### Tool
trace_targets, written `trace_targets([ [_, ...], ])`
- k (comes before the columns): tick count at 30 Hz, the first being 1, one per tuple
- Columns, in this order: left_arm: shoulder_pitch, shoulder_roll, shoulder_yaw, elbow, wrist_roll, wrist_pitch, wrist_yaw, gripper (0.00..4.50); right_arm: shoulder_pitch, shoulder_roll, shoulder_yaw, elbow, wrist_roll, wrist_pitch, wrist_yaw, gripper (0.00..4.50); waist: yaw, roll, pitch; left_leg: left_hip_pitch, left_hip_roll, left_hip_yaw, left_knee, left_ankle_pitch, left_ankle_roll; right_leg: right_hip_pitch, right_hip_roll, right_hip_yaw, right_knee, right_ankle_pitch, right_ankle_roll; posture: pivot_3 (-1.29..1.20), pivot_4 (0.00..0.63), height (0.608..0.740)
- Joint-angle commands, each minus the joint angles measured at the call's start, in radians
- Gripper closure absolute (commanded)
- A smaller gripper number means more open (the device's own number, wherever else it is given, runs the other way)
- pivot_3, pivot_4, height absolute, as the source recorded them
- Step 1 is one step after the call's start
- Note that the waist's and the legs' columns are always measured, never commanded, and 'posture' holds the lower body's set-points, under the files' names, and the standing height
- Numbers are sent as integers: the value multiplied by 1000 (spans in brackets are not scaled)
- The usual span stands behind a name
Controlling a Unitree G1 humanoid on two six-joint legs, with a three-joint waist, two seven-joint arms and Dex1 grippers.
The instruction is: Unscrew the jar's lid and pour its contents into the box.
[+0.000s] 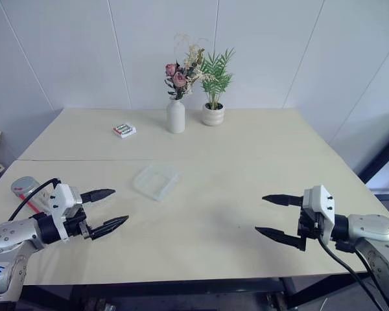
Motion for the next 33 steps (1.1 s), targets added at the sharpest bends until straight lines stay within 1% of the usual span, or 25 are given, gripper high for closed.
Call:
trace_targets([
  [1,22,-3,26,-54,-13,1,20,30,-56,23,24,8,5,-4,-9,0,-3,0,0,0,0,0,0,0,0,0,0,0,0,0,0,0,150,740],
  [4,79,-22,50,-100,-7,-3,56,30,-87,45,58,35,-6,-15,-1,0,-3,0,0,1,0,0,0,0,0,0,0,1,1,0,0,0,150,740],
  [7,169,-65,96,-175,4,-5,131,30,-150,77,90,59,4,-7,1,0,-3,0,0,1,0,0,0,0,0,0,0,1,1,0,1,0,150,740],
  [11,308,-179,170,-256,56,-52,269,30,-266,143,151,112,7,-18,26,0,-11,0,0,1,1,1,0,0,0,0,0,1,1,1,2,0,150,740],
  [14,436,-334,239,-320,84,-94,410,30,-357,207,216,146,7,-30,75,0,-18,0,0,1,1,1,0,0,0,0,0,1,1,1,2,0,150,740],
  [16,491,-444,278,-349,97,-129,507,30,-404,246,255,149,6,-40,108,0,-18,-1,-1,1,1,1,0,0,0,0,0,1,2,2,4,0,150,740],
  [17,500,-501,288,-364,93,-139,566,30,-426,263,264,163,8,-54,127,0,-17,-1,-1,1,1,0,0,0,0,0,0,1,1,3,6,0,150,740],
  [18,504,-535,300,-370,86,-144,604,30,-443,278,273,169,6,-59,135,0,-16,-1,-1,1,1,0,0,0,0,0,0,1,2,4,6,0,150,740],
  [20,499,-596,324,-321,102,-180,679,30,-471,322,297,189,-6,-76,133,0,-10,-2,-1,1,0,0,1,0,0,1,0,0,2,4,7,0,150,740],
  [22,459,-675,349,-290,149,-193,840,30,-534,378,310,253,-7,-99,148,0,-9,-2,-2,1,0,-1,3,0,0,1,1,0,1,3,5,0,150,740],
  [23,446,-686,359,-279,156,-198,879,30,-555,401,318,268,-7,-104,154,0,-9,-2,-2,2,0,0,5,0,0,2,1,1,1,3,4,0,150,740],
  [25,435,-675,350,-253,199,-206,907,30,-584,436,332,298,-15,-125,168,0,-11,-5,-3,1,0,0,7,0,1,3,1,1,1,3,3,0,150,740],
  [27,396,-659,372,-212,179,-190,955,30,-606,467,340,332,-29,-144,169,0,-11,-7,-4,1,0,0,8,0,1,3,1,1,1,3,1,0,150,740],
  [29,368,-615,379,-168,201,-188,974,30,-620,487,338,356,-34,-153,167,0,-10,-9,-5,1,0,0,9,0,1,3,1,1,1,1,-3,0,150,740],
  [31,349,-576,381,-143,186,-190,957,30,-629,504,340,368,-43,-159,156,0,-12,-10,-6,1,0,0,9,0,1,3,1,1,1,1,-4,0,150,740],
  [33,286,-515,378,-97,195,-184,966,30,-631,516,334,378,-50,-170,143,0,-12,-10,-6,1,0,0,8,0,1,3,0,1,1,1,-4,0,150,740],
])
